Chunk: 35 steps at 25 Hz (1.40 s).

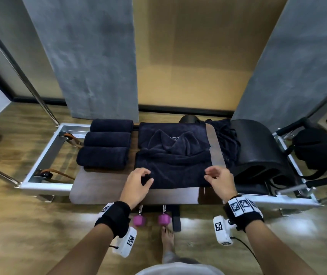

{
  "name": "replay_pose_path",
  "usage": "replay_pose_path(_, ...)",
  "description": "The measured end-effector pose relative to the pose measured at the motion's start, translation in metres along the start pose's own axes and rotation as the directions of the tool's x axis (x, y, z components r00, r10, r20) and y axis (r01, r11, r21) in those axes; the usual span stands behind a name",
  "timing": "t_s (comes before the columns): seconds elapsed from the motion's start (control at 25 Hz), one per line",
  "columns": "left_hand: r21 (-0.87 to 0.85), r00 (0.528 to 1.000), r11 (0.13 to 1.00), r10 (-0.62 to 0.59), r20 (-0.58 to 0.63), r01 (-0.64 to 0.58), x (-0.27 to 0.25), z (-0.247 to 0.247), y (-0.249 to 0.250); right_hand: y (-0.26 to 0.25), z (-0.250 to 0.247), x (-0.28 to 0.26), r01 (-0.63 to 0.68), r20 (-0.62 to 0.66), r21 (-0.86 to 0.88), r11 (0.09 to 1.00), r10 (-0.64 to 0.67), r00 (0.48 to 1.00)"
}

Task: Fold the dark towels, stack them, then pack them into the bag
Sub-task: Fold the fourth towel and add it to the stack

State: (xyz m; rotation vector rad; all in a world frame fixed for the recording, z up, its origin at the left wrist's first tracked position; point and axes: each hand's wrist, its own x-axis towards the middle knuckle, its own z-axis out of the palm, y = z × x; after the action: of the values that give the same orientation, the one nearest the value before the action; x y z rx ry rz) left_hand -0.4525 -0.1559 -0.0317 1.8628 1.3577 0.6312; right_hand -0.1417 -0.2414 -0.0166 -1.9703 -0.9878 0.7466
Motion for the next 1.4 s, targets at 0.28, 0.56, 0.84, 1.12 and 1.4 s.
replay_pose_path(0.28, 0.243, 0.996, 0.966, 0.072, 0.059, -0.085, -0.025, -0.003, -0.014, 0.028, 0.004, -0.029, 0.252, 0.088, -0.440, 0.862, -0.238, 0.967)
replay_pose_path(0.56, 0.309, 0.996, 0.947, 0.080, 0.039, -0.088, -0.019, -0.006, 0.003, 0.033, -0.004, -0.033, 0.355, 0.177, -0.524, 0.775, -0.308, 0.935)
replay_pose_path(0.84, -0.025, 0.982, 0.995, 0.095, 0.161, -0.092, 0.030, -0.029, 0.019, 0.008, -0.024, 0.012, 0.295, 0.034, -0.237, 0.926, -0.296, 0.955)
replay_pose_path(1.12, -0.192, 0.972, 0.956, 0.199, -0.128, -0.221, 0.115, -0.055, 0.043, -0.063, -0.064, 0.114, 0.317, -0.100, 0.070, 0.946, -0.310, 0.946)
replay_pose_path(1.4, -0.012, 0.942, 1.000, 0.023, -0.336, -0.029, 0.209, -0.050, 0.048, -0.087, -0.044, 0.222, 0.224, -0.054, -0.058, 0.973, -0.227, 0.972)
